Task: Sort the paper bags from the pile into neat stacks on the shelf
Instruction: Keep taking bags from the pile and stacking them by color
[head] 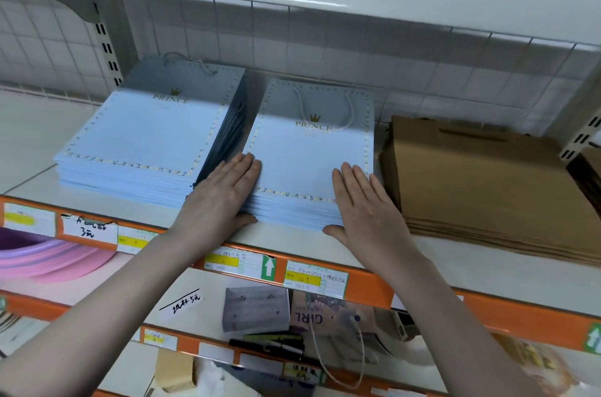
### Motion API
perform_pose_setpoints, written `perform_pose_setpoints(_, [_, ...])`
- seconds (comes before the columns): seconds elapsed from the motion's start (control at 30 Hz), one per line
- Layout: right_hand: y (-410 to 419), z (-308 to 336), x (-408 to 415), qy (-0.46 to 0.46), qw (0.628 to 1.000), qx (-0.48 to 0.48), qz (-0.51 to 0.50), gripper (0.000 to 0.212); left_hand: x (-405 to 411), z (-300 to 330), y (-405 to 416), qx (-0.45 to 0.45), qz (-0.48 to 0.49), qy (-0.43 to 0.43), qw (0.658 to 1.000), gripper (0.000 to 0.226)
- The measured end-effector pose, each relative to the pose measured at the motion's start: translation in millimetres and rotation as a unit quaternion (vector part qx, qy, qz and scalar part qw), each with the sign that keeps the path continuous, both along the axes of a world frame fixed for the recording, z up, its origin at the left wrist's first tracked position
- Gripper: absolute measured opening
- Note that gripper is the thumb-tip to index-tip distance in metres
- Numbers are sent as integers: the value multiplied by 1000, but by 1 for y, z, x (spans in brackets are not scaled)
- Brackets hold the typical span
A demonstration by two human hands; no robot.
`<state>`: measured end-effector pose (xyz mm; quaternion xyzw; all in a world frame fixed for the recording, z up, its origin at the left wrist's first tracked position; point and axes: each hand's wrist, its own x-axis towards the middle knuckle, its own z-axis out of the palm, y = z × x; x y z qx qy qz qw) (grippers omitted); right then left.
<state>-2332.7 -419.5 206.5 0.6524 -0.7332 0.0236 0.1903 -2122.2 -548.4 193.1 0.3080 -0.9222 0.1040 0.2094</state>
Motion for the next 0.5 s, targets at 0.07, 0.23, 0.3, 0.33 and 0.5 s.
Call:
perform_pose_setpoints(0.07, [1,2,2,-16,1000,0,-2,85,0,2,4,-10,14,3,1000,98])
perform_pose_setpoints(0.23, [-3,6,11,-76,997,15,-27,84,8,3,14,-17,63,6,998,99])
perform_pose_setpoints(0.3, [-7,5,15,-87,996,-11,-10,86,18,3,18,-17,87,8,996,99])
perform_pose_setpoints(0.33, [-10,8,19,-88,996,-21,-2,90,24,4,20,-18,99,11,995,99])
perform_pose_setpoints(0.5, [-36,12,50,-92,994,-30,43,101,64,6,8,-8,122,27,992,97])
